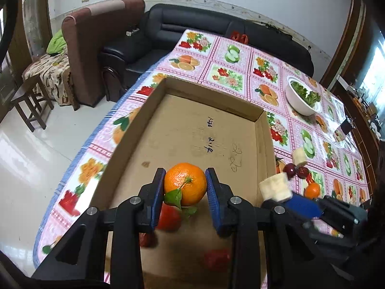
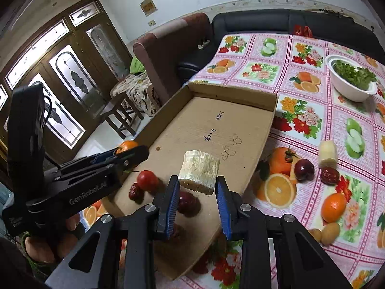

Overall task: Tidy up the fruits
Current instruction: 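Carry the orange with the left gripper while the right gripper carries the bread cube to the tray, then open both grippers to release the orange and bread cube into the tray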

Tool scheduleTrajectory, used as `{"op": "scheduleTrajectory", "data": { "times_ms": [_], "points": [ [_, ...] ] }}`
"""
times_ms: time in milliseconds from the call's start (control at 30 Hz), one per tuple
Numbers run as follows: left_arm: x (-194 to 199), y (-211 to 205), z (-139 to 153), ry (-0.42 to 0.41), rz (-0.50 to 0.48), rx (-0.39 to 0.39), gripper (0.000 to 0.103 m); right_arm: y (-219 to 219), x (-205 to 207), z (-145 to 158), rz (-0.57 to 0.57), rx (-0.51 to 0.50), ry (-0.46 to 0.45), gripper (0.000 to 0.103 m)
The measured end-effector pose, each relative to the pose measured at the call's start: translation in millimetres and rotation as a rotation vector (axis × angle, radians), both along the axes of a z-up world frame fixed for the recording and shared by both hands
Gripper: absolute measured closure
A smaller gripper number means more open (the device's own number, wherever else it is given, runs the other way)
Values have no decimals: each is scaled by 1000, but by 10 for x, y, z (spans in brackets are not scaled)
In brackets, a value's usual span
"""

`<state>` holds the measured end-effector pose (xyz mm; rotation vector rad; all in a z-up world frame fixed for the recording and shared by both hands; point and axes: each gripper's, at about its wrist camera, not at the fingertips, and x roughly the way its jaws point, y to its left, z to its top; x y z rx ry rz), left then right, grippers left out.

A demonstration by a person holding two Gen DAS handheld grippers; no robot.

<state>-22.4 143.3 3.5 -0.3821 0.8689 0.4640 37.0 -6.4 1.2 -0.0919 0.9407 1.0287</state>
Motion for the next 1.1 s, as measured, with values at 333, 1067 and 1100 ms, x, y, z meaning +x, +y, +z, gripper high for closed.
{"op": "scheduleTrajectory", "data": {
  "times_ms": [333, 1067, 1100],
  "points": [
    [268, 100, -293, 109, 15, -3, 72, 376, 78, -313, 46, -97, 4, 73],
    [-1, 78, -184, 102, 74, -4, 60, 303, -27, -268, 92, -129, -40, 54],
    [-22, 57, -150, 95, 74, 2, 59, 272, -39, -245, 89, -124, -40, 54]
  ]
}}
